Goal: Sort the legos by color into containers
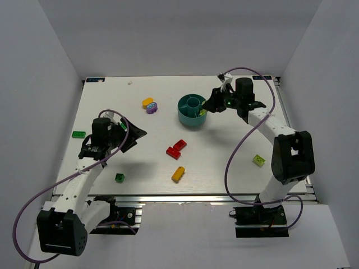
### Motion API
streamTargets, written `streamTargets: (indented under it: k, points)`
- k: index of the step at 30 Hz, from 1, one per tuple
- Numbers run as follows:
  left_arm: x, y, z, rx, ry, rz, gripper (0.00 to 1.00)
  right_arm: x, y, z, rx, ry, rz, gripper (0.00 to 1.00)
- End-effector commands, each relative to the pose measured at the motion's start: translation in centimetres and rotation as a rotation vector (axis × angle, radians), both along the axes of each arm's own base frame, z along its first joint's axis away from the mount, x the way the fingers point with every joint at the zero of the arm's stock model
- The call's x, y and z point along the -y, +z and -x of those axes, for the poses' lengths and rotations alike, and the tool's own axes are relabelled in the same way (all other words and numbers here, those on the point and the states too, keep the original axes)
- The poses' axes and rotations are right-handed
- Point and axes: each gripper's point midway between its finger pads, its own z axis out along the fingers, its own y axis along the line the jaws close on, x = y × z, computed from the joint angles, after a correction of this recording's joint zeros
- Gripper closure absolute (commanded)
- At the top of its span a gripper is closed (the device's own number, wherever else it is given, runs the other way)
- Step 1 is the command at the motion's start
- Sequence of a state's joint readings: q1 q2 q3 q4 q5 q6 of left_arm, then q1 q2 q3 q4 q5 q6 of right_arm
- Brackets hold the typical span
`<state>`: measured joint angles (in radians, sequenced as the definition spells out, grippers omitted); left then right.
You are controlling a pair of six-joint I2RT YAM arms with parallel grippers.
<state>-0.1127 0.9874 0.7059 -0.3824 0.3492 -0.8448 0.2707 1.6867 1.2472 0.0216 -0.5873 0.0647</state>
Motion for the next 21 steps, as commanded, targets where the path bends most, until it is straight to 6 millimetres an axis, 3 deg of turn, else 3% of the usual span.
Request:
streamTargets:
  k: [1, 11, 21]
  points:
    - [0.2, 0.9, -0.4, 0.043, -0.012, -0.008, 0.18, -0.4, 3.8, -3.4, 0.012, -0.141, -0.148, 1.0]
    - [0.5, 0.5, -0.2, 0.033, 0.005, 0.0, 0.18, -0.6, 1.7, -5.1, -0.156, -0.27, -0.23, 0.99]
    - [0.7, 0.5, -0.2, 0.029, 0.0, -0.004, 0.18, -0.8, -0.6, -5.9, -0.199, -0.289, -0.232, 0.84]
